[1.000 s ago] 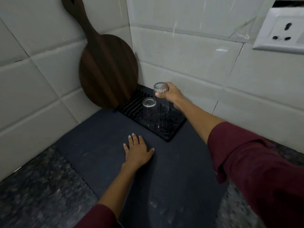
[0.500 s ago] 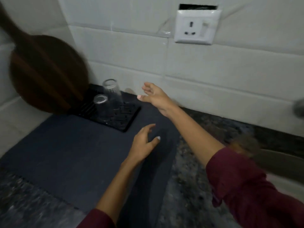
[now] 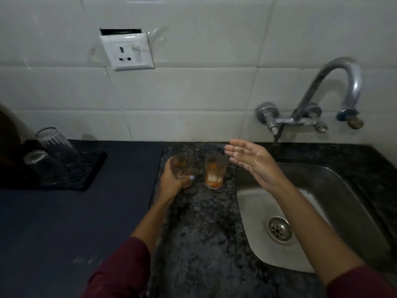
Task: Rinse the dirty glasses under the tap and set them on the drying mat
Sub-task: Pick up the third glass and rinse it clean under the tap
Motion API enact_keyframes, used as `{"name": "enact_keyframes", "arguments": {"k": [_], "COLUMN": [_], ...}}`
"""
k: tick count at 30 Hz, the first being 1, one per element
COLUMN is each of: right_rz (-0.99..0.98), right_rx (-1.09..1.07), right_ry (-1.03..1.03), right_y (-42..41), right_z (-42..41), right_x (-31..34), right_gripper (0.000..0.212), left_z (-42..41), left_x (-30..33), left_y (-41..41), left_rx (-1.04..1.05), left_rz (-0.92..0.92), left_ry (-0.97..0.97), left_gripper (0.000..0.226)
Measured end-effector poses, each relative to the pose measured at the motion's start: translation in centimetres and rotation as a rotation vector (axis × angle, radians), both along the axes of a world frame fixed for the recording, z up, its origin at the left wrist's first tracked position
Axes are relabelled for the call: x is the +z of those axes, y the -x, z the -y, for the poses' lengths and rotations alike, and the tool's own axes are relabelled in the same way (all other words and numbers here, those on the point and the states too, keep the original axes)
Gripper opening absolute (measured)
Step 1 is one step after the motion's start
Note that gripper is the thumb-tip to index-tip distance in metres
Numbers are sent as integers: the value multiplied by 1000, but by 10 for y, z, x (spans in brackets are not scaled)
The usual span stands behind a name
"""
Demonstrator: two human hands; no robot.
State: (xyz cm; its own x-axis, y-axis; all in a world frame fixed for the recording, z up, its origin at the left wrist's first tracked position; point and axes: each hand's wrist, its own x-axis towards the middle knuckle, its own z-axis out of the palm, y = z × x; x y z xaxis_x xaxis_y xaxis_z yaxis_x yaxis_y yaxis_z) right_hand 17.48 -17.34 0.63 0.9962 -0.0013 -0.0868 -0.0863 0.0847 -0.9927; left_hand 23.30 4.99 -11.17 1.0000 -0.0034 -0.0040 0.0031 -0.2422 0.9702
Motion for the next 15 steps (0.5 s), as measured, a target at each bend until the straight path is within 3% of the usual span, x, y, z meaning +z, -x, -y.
{"name": "enact_keyframes", "arguments": {"k": [3, 7, 11, 15], "right_rz": [-7, 3, 18, 39], "right_rx": [-26, -69, -126, -233], "right_ry": [17, 26, 124, 270], "right_y": [16, 28, 31, 21], "right_z": [28, 60, 87, 106], "right_x": [-6, -14, -18, -18], "right_gripper": [31, 31, 36, 35], "left_z": [10, 9, 4, 21], "left_x": [5, 18, 60, 106], "left_y": [2, 13, 34, 60], "left_rx": [146, 301, 339, 240], "left_rz": [29, 68, 153, 258], "left_ry": [-67, -136, -71, -41], "left_gripper": [61, 55, 69, 74]}}
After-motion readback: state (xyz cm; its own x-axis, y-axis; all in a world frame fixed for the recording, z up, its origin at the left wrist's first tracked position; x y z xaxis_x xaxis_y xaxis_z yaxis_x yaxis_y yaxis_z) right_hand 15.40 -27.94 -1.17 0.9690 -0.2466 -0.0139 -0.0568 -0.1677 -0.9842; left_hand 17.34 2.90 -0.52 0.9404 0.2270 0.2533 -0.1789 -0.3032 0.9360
